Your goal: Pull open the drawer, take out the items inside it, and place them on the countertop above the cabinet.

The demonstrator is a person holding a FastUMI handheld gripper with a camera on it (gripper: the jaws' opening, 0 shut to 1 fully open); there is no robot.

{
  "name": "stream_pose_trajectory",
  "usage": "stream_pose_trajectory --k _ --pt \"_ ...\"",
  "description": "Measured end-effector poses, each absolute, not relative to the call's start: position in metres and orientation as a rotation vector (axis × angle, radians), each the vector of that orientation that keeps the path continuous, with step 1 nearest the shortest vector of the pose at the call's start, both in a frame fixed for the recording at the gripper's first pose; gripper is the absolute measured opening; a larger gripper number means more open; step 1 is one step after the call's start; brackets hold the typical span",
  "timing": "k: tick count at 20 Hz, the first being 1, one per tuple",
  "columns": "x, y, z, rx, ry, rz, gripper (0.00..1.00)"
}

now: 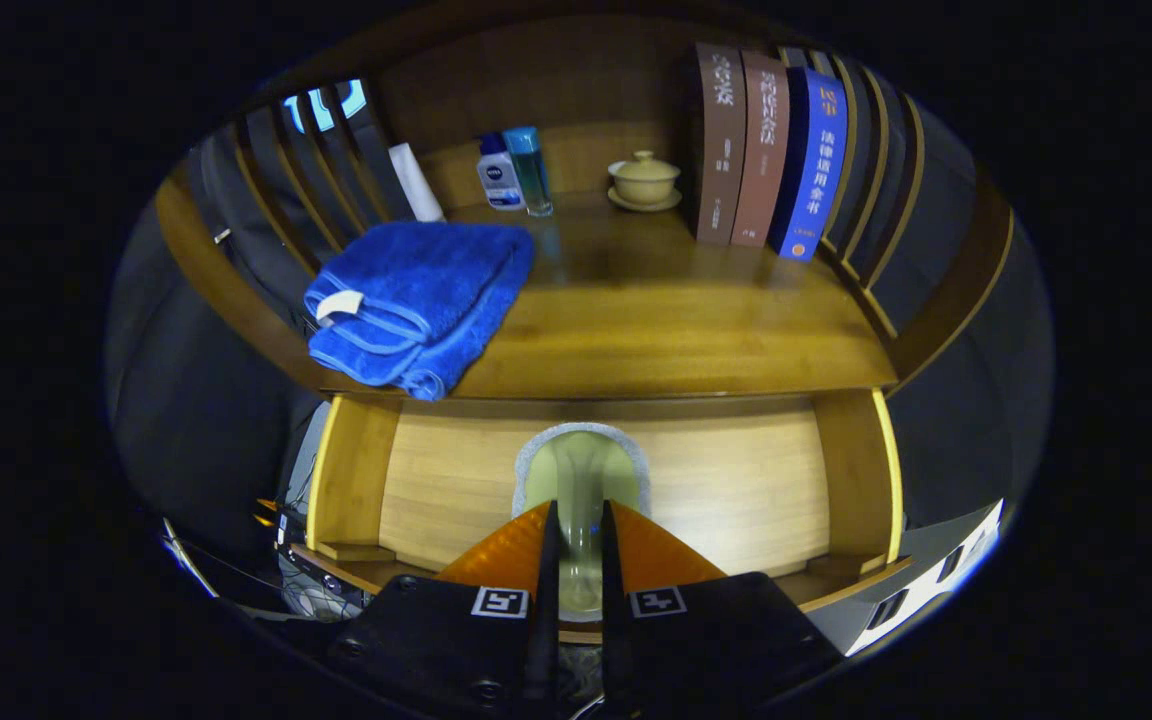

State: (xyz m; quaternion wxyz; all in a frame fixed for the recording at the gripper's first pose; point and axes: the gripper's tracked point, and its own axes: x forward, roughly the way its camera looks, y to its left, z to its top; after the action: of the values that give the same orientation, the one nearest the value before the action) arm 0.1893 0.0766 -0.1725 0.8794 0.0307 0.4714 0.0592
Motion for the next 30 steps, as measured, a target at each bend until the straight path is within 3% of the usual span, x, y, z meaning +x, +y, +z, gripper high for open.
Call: stream_pose_trajectory --k 6,15,24,30 --pt "0.256 0.081 -0.14 0.088 0.96 0.099 0.22" --pt "0.357 0.08 -0.183 0.114 1.026 0.047 0.22" --pt "0.374 0.07 -0.197 0.024 1.014 0.024 0.27" --pt "0.366 0.075 -0.184 -0.007 0.942 0.039 0.98"
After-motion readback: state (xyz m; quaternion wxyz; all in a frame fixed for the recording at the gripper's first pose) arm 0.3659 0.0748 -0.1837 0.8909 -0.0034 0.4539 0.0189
